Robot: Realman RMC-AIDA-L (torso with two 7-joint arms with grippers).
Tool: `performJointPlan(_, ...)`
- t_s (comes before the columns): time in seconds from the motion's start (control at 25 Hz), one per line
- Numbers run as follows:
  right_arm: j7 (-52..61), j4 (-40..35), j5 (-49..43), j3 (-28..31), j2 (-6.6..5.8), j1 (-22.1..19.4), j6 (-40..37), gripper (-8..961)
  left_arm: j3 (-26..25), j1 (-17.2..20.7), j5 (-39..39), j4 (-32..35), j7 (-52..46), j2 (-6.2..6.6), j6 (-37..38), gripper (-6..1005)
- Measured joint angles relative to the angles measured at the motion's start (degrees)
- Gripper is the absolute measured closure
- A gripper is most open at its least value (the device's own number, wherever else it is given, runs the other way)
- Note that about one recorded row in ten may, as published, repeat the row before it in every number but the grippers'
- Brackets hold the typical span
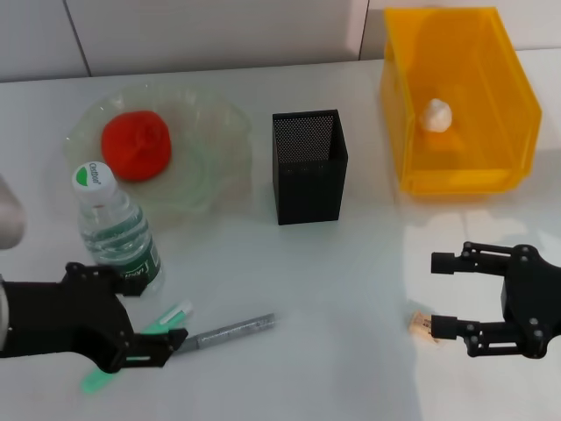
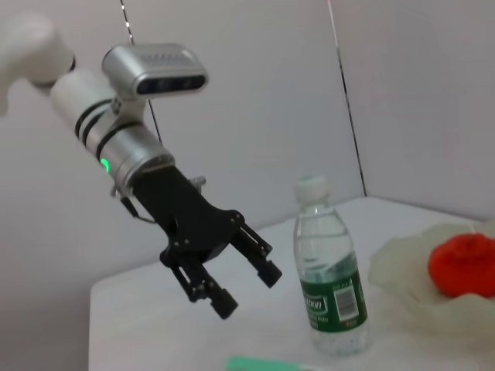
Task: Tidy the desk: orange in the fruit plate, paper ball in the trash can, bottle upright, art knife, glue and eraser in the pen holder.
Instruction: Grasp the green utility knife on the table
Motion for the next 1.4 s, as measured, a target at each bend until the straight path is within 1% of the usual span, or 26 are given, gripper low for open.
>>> performJointPlan(0.12, -0.01, 0.0, -1.03, -0.24, -0.06, 0.37, 0.32, 173, 0.39, -5.65, 5.32, -0.11, -7.34, -0.08, 6.98, 218)
performJointPlan(0.16, -0.01, 0.0, -1.39, -0.24, -0.06, 0.52, 0.38, 173, 0.39, -5.65, 5.32, -0.11, -7.34, -0.08, 6.98, 218)
performJointPlan(0.2, -0.02, 0.0, -1.73, -0.3, -0.04, 0.74, 0.45, 173, 0.42, -7.8, 7.4, -0.88, -10.33, -0.11, 9.89, 218)
performJointPlan(0.28, -0.03, -0.01, -2.2, -0.36, 0.03, 1.09, 0.61, 173, 0.5, -9.25, 9.67, -1.43, -13.18, -0.19, 11.71, 218)
performJointPlan(0.48, -0.03, 0.12, -3.22, -0.41, 0.15, 1.99, 0.94, 173, 0.74, -9.48, 11.8, -1.66, -14.86, -0.25, 11.92, 218)
performJointPlan(0.56, -0.03, 0.33, -3.24, -0.46, 0.15, 2.25, 1.04, 173, 0.83, -9.65, 13.75, -2.02, -15.27, -0.26, 11.64, 218)
performJointPlan(0.72, -0.03, 0.78, -3.24, -0.47, 0.18, 2.63, 1.6, 173, 1.11, -10.36, 14.86, -3.34, -15.33, -0.3, 11.58, 218)
performJointPlan(0.8, -0.03, 1.03, -3.24, -0.47, 0.18, 2.84, 1.75, 173, 1.22, -11.47, 15.63, -5.51, -15.36, -0.29, 11.53, 219)
performJointPlan(0.84, -0.02, 1.15, -3.24, -0.47, 0.18, 2.9, 1.79, 173, 1.22, -11.47, 15.63, -5.51, -15.36, -0.29, 11.53, 219)
performJointPlan(0.96, -0.02, 1.41, -3.32, -0.55, 0.18, 3.06, 1.98, 174, 2.42, -12.85, 18.52, -7.73, -15.42, -0.4, 11.11, 219)
performJointPlan(1.08, -0.03, 1.45, -4.04, -0.6, 0.15, 3.23, 2.19, 174, 3.4, -13.39, 20.77, -8.39, -15.99, -0.44, 10.68, 219)
performJointPlan(1.4, -0.11, 1.32, -4.76, -0.73, 0.3, 4.12, 2.29, 174, 5.12, -14.93, 22.48, -10.24, -18.18, -0.42, 10.46, 218)
